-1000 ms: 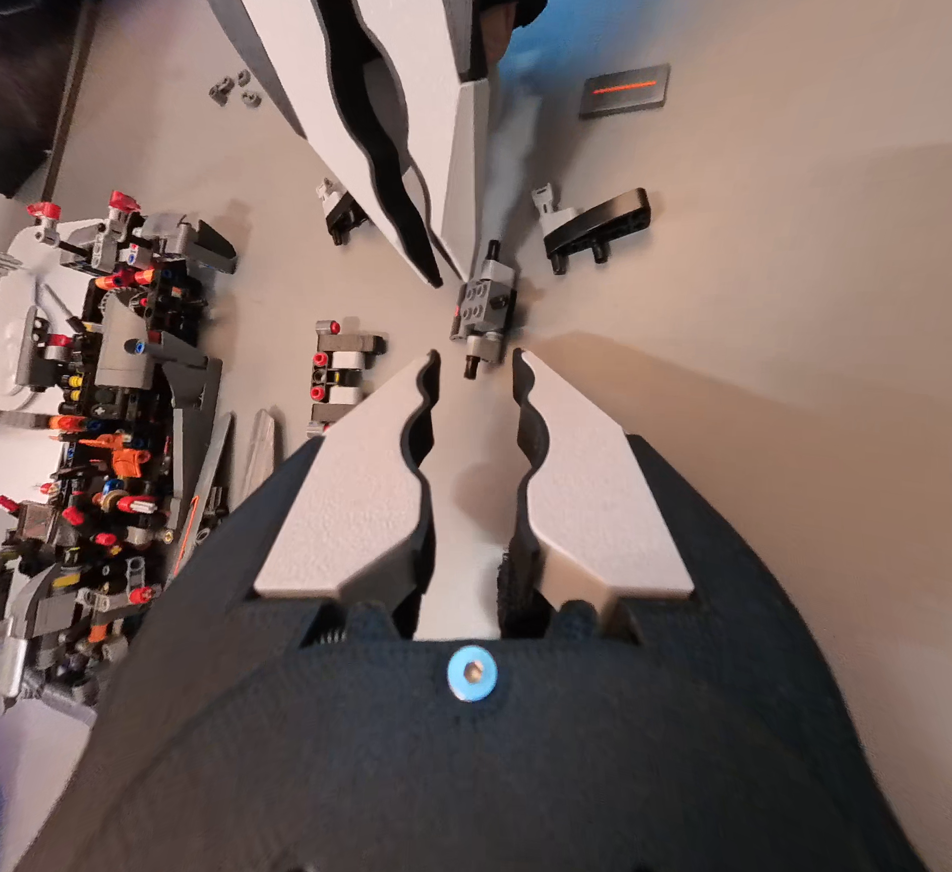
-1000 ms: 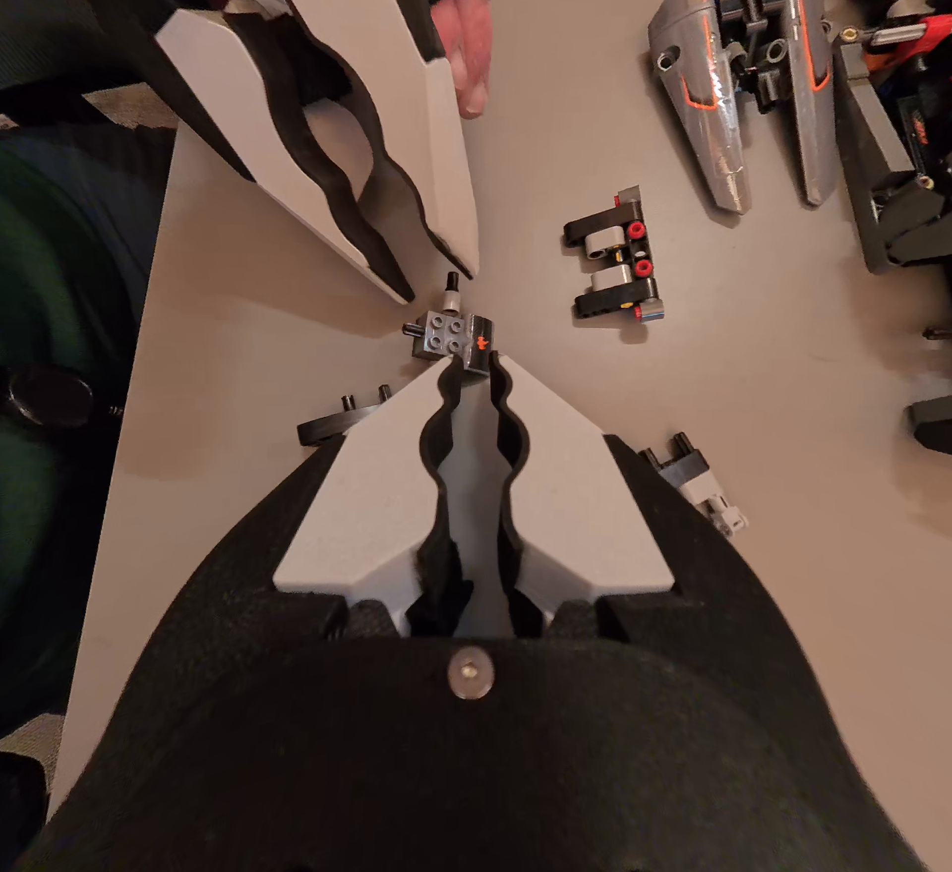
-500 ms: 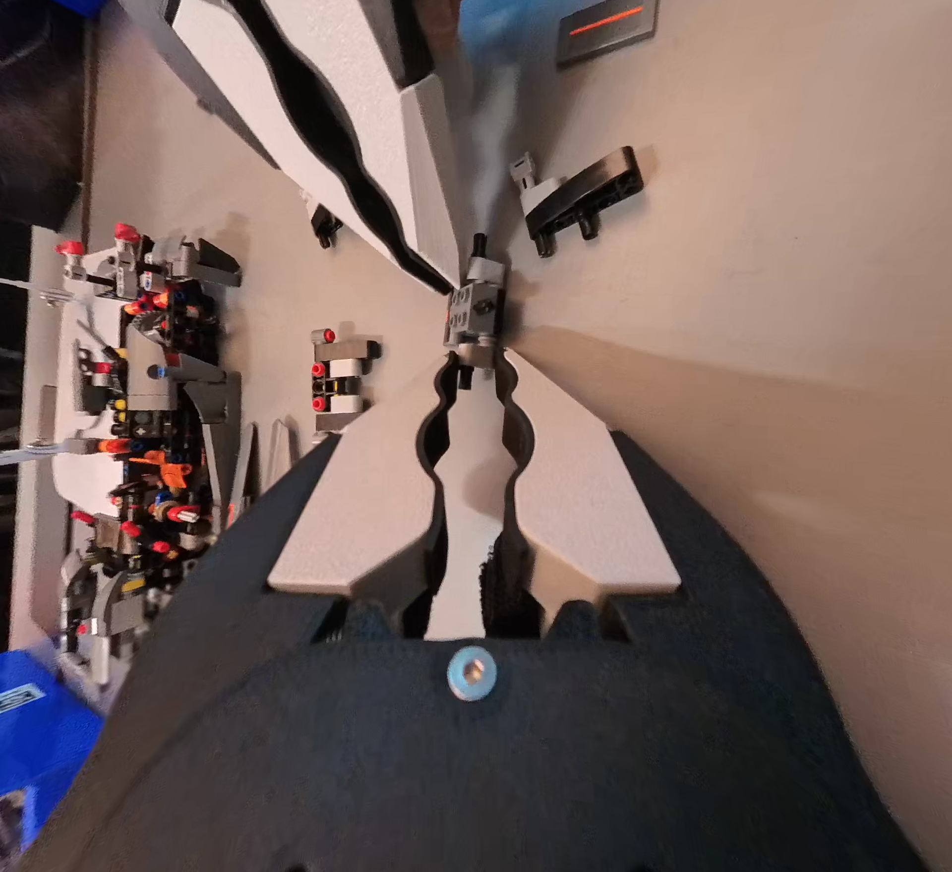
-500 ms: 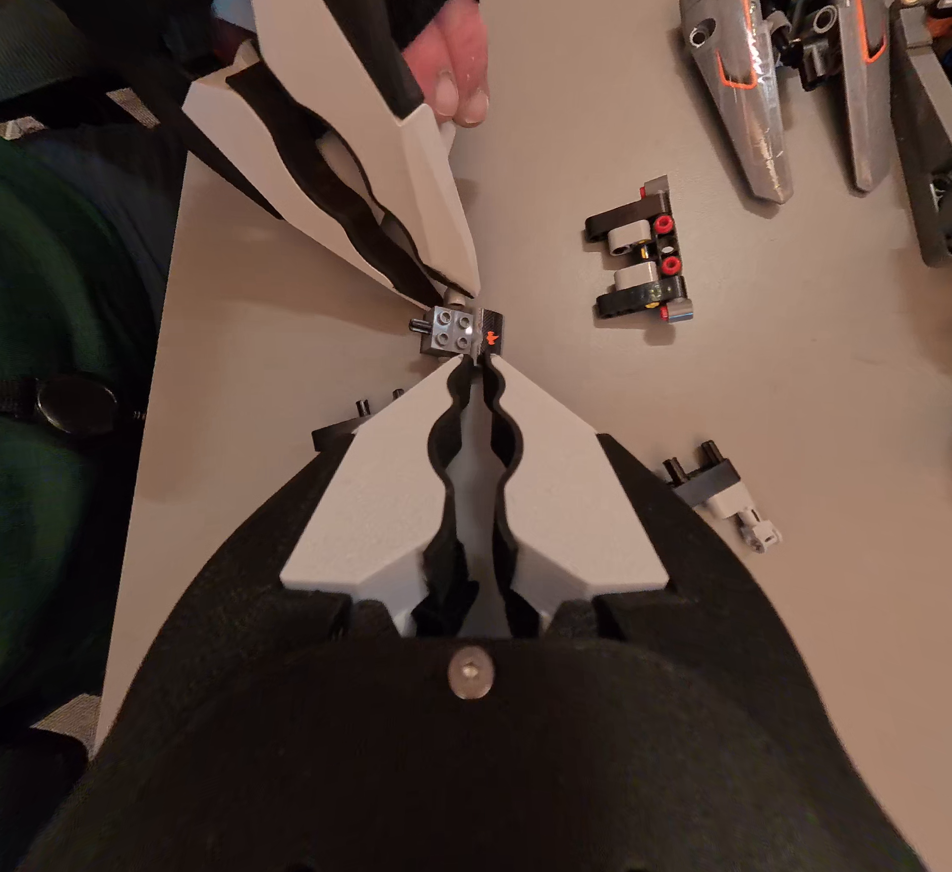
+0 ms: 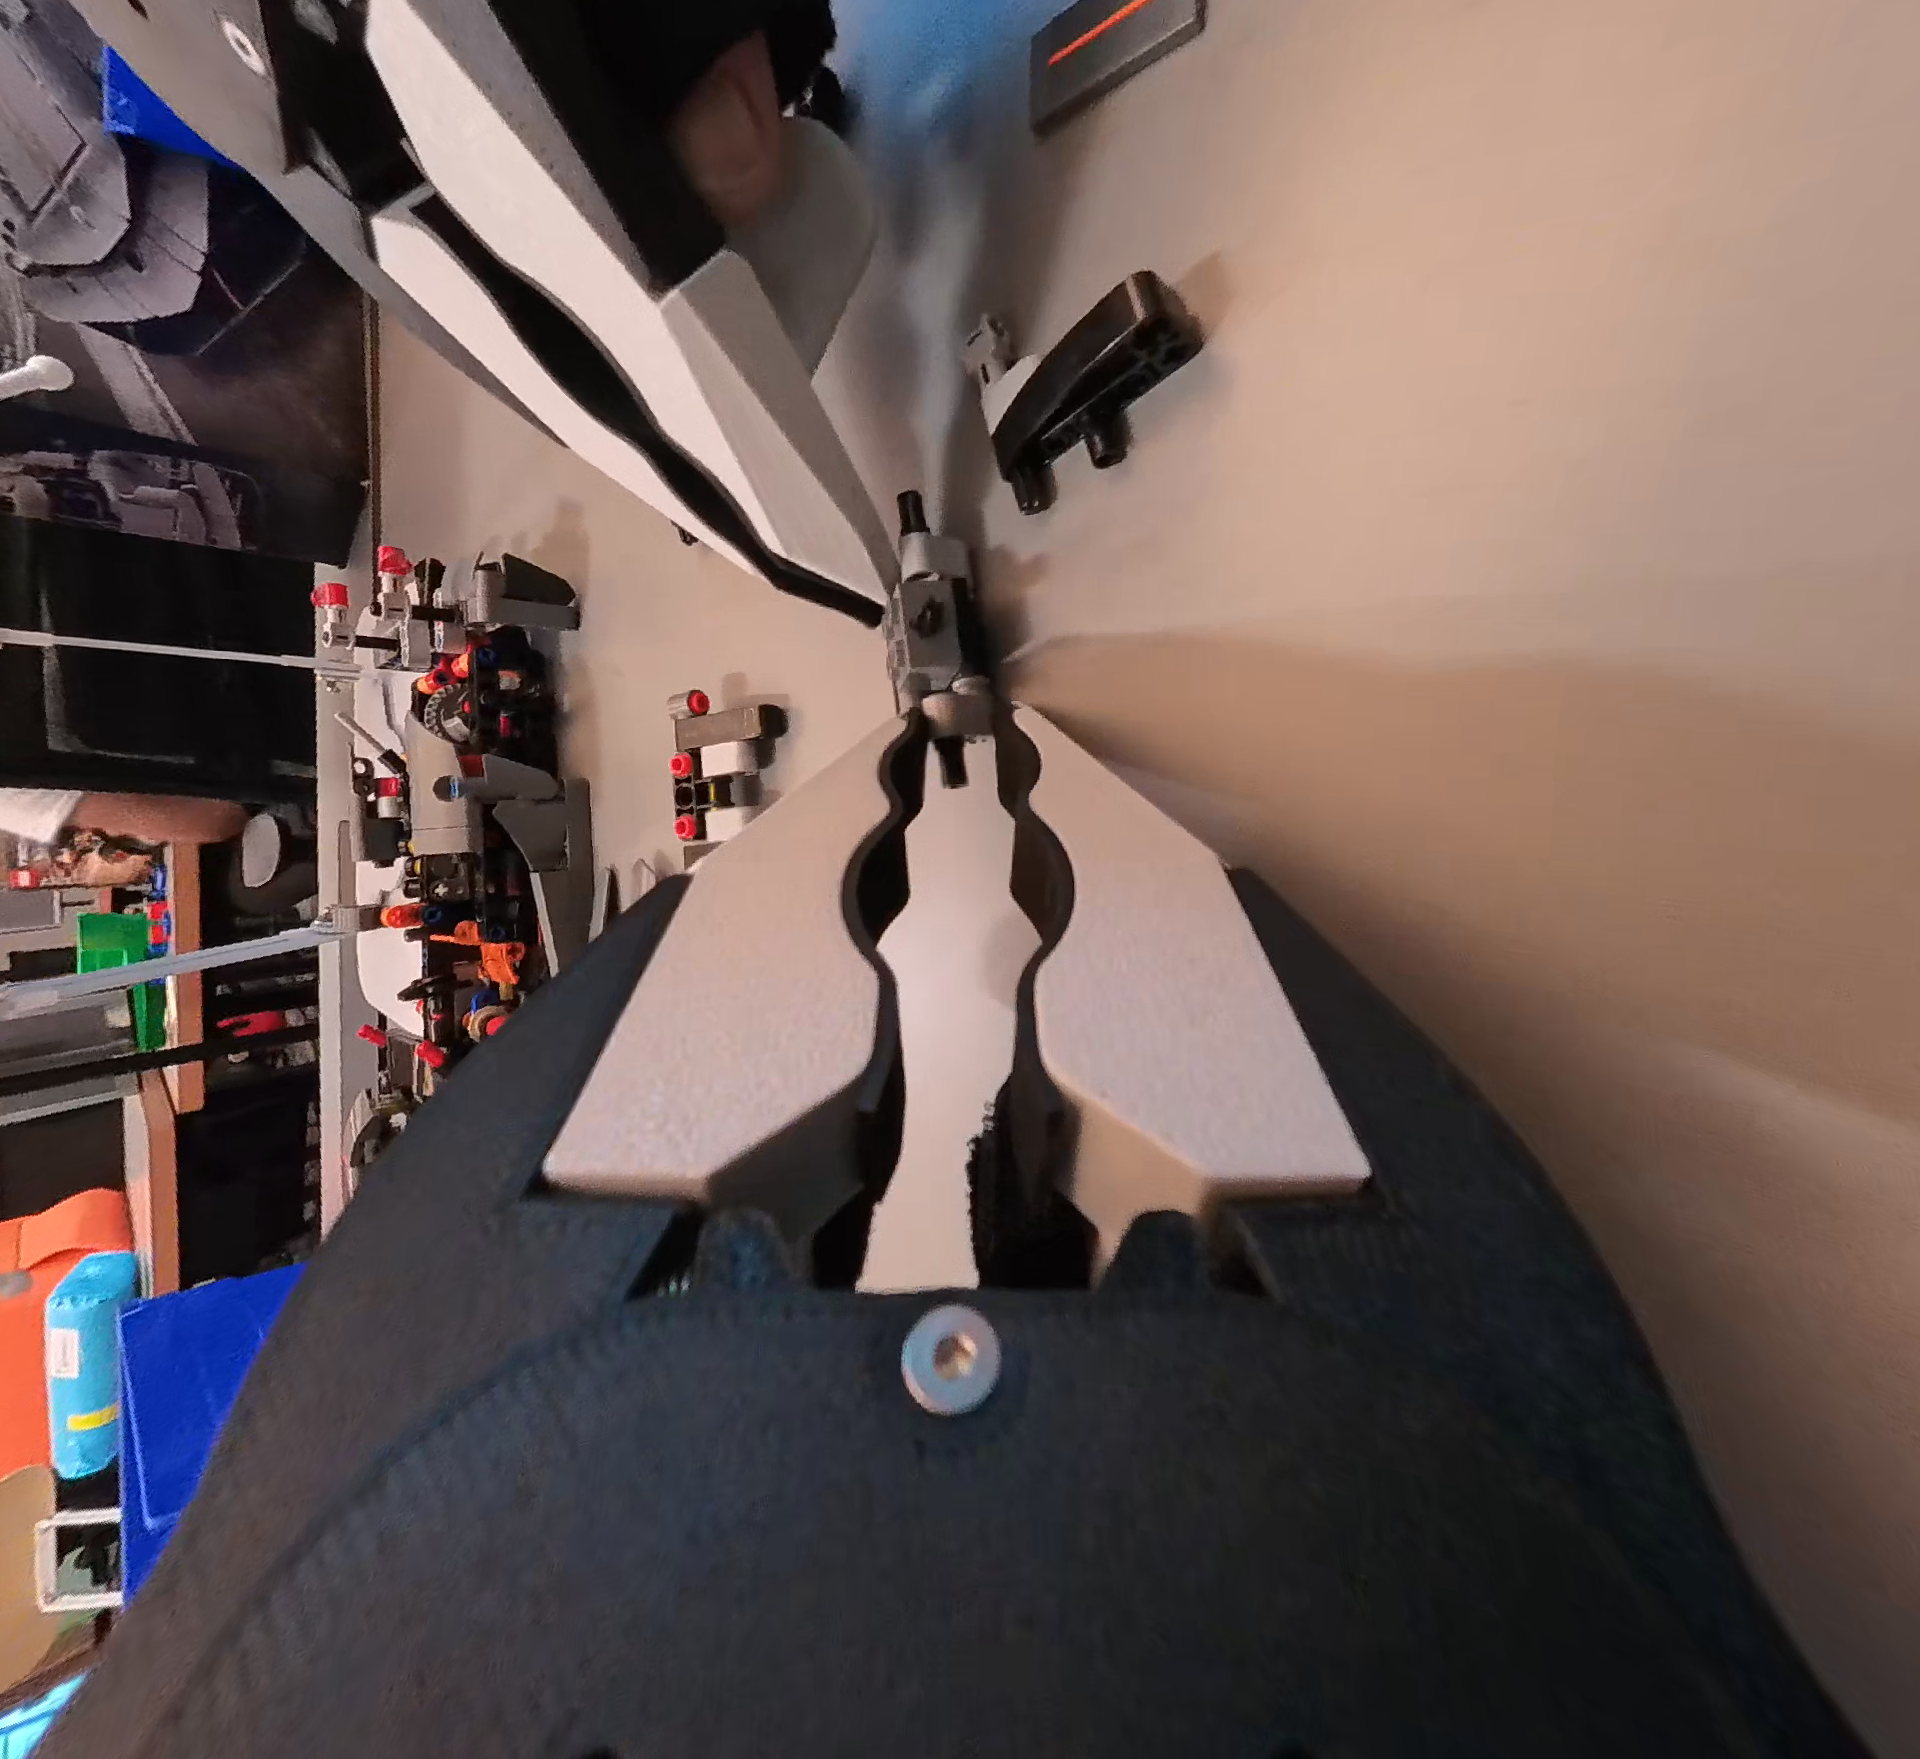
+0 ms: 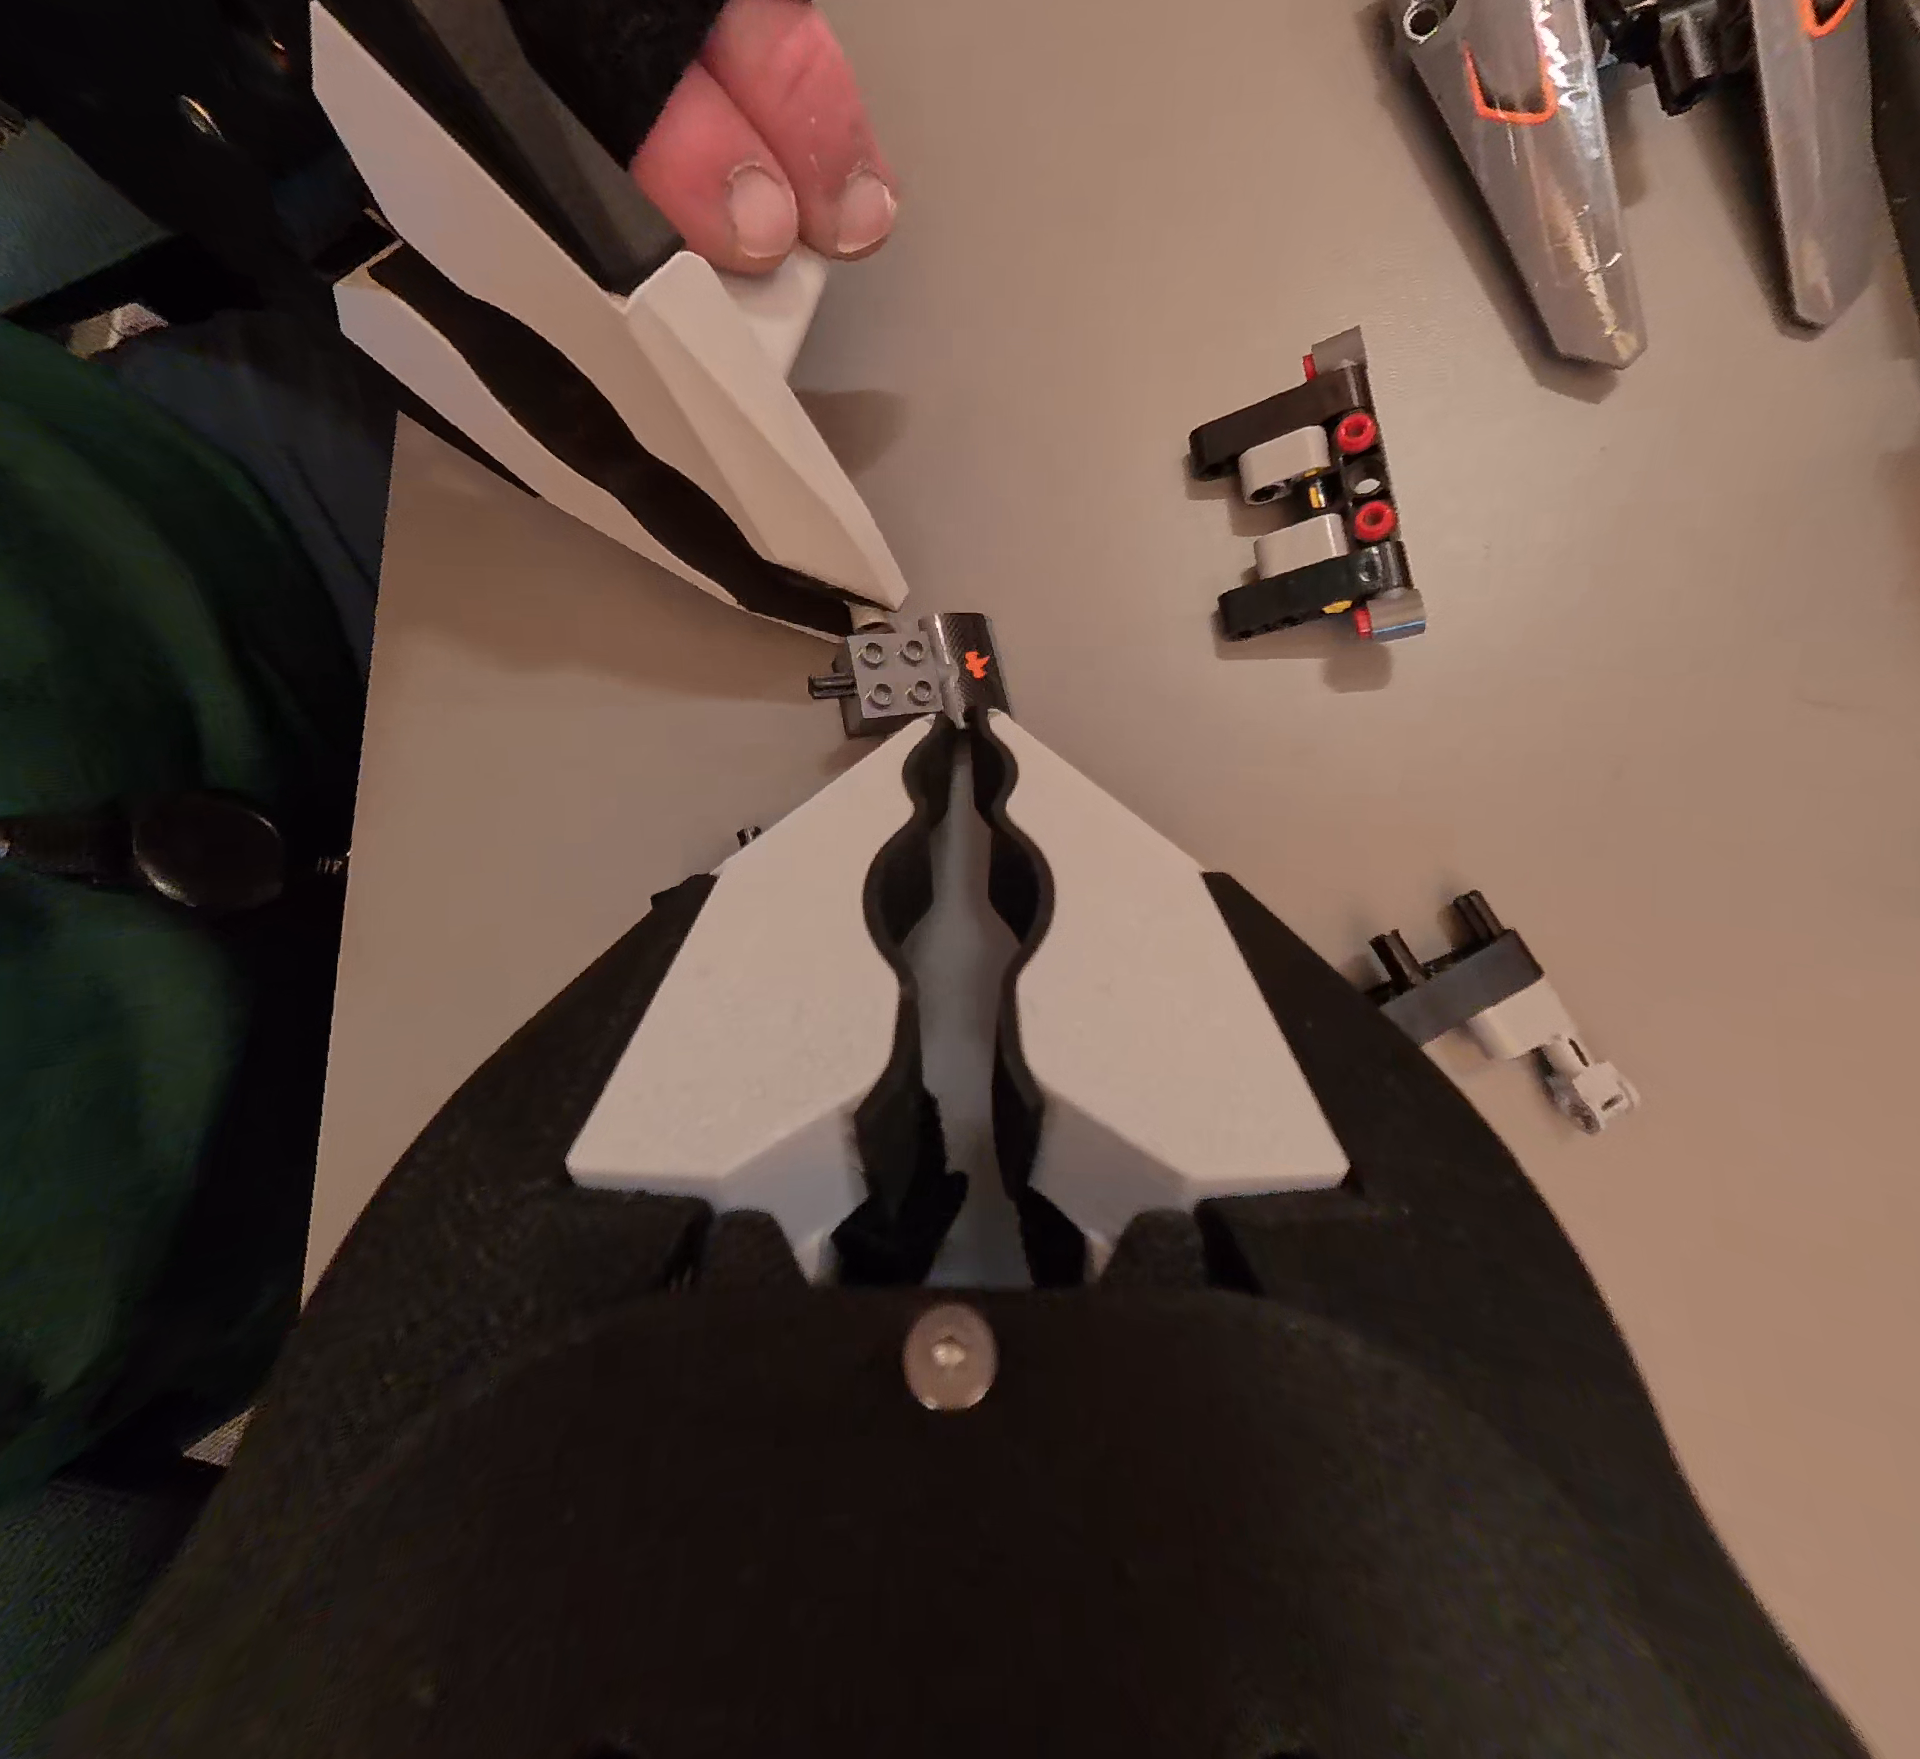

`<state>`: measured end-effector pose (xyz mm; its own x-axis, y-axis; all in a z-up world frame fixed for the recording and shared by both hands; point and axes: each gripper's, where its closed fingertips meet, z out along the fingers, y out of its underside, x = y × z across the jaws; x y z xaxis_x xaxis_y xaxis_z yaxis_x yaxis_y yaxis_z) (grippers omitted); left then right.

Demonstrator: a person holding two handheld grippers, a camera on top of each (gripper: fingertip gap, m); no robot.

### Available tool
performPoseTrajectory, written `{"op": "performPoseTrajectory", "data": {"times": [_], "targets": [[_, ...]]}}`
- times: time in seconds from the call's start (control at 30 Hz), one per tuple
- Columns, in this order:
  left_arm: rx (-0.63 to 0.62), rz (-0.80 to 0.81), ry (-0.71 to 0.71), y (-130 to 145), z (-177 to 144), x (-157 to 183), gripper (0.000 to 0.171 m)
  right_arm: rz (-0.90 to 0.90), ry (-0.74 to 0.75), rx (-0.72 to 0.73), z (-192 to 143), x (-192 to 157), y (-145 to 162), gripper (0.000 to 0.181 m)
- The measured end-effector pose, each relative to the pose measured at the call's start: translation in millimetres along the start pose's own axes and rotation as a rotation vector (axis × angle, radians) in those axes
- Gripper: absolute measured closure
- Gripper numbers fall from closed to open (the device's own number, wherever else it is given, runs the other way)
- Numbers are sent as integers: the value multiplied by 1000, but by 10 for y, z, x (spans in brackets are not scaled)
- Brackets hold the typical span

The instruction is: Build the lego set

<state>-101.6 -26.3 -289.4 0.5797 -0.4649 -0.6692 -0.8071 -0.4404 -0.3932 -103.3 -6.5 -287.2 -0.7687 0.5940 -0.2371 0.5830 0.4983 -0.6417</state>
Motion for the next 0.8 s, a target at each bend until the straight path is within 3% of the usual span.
{"op": "performPoseTrajectory", "data": {"times": [0.6, 0.8], "targets": [[5, 73, 56, -106, -51, 155, 165, 28, -20, 10, 24, -3, -7, 180], [24, -19, 55, -66, -130, 73, 161, 41, -41, 45, 6, -8, -15, 173]]}}
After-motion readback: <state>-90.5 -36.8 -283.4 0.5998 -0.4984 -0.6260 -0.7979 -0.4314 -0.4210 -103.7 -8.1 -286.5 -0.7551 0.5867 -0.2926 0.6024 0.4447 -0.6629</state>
